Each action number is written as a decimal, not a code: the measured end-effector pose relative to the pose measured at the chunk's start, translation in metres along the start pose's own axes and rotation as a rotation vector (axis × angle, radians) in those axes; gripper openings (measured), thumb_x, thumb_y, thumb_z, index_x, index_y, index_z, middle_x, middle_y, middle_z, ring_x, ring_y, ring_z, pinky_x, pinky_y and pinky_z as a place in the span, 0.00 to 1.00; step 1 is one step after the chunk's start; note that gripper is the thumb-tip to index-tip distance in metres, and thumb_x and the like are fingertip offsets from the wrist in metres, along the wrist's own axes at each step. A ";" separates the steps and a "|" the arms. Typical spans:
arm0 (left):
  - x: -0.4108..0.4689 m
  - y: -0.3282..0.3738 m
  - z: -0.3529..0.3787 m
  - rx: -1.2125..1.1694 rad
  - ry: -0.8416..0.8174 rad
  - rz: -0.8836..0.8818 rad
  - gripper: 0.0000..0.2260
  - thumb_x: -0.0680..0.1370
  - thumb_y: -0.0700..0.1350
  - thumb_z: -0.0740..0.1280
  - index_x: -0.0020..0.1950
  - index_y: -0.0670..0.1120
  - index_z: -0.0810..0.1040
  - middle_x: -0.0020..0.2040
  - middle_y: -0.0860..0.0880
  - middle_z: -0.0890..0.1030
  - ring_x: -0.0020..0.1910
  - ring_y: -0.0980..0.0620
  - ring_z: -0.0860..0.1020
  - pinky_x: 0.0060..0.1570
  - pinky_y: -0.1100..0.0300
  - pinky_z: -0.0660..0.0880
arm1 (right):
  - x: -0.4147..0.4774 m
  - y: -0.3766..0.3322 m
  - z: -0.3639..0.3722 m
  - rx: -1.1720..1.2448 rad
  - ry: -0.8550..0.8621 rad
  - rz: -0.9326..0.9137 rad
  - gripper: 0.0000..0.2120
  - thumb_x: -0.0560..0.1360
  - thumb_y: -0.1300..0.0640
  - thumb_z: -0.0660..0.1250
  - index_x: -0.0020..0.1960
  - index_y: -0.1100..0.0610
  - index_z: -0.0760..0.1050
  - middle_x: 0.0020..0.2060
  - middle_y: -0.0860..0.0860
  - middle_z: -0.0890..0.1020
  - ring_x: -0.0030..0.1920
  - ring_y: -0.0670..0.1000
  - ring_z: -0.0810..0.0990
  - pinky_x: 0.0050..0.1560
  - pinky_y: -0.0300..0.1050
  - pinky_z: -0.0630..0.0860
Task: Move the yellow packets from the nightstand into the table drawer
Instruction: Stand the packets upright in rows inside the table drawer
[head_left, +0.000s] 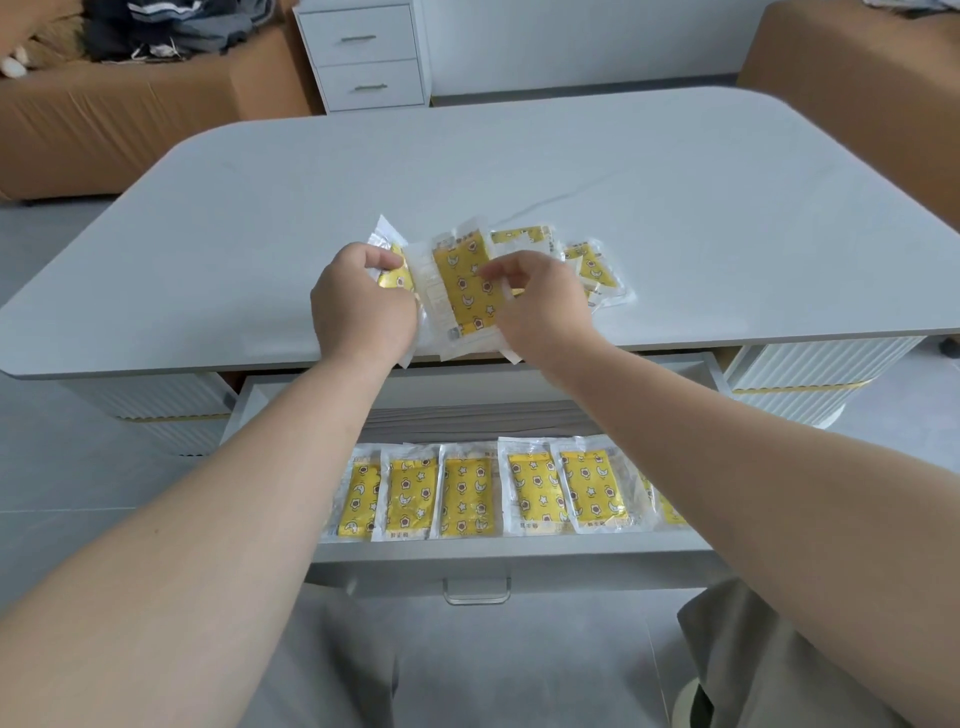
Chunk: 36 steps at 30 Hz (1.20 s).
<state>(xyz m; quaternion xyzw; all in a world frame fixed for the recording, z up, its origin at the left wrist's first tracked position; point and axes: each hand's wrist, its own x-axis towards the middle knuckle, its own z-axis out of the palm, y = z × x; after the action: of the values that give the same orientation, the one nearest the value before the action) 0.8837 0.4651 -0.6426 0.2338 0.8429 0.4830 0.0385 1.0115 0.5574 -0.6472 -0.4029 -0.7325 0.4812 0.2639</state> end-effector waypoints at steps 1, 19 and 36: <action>-0.002 0.001 0.001 -0.035 0.021 0.015 0.15 0.72 0.35 0.65 0.53 0.51 0.80 0.53 0.57 0.78 0.45 0.53 0.80 0.44 0.56 0.79 | 0.001 0.001 -0.004 0.075 0.026 0.035 0.22 0.74 0.72 0.61 0.56 0.50 0.81 0.44 0.41 0.79 0.29 0.41 0.74 0.24 0.33 0.70; -0.070 0.024 0.034 -0.215 -0.309 0.149 0.25 0.71 0.42 0.75 0.60 0.60 0.67 0.52 0.50 0.83 0.44 0.50 0.84 0.47 0.44 0.82 | -0.022 0.031 -0.122 0.349 -0.323 0.269 0.27 0.74 0.76 0.68 0.66 0.53 0.74 0.51 0.59 0.85 0.50 0.60 0.86 0.49 0.55 0.84; -0.090 0.014 0.054 0.111 -0.617 0.135 0.12 0.73 0.43 0.75 0.52 0.42 0.77 0.46 0.43 0.82 0.39 0.50 0.77 0.43 0.55 0.76 | -0.009 0.089 -0.138 -0.458 -0.580 0.434 0.13 0.75 0.64 0.75 0.58 0.57 0.78 0.51 0.58 0.85 0.46 0.58 0.87 0.52 0.54 0.84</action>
<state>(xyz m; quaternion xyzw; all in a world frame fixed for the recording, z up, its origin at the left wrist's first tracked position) 0.9840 0.4756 -0.6746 0.4264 0.7991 0.3442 0.2474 1.1531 0.6370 -0.6742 -0.4439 -0.7625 0.4439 -0.1565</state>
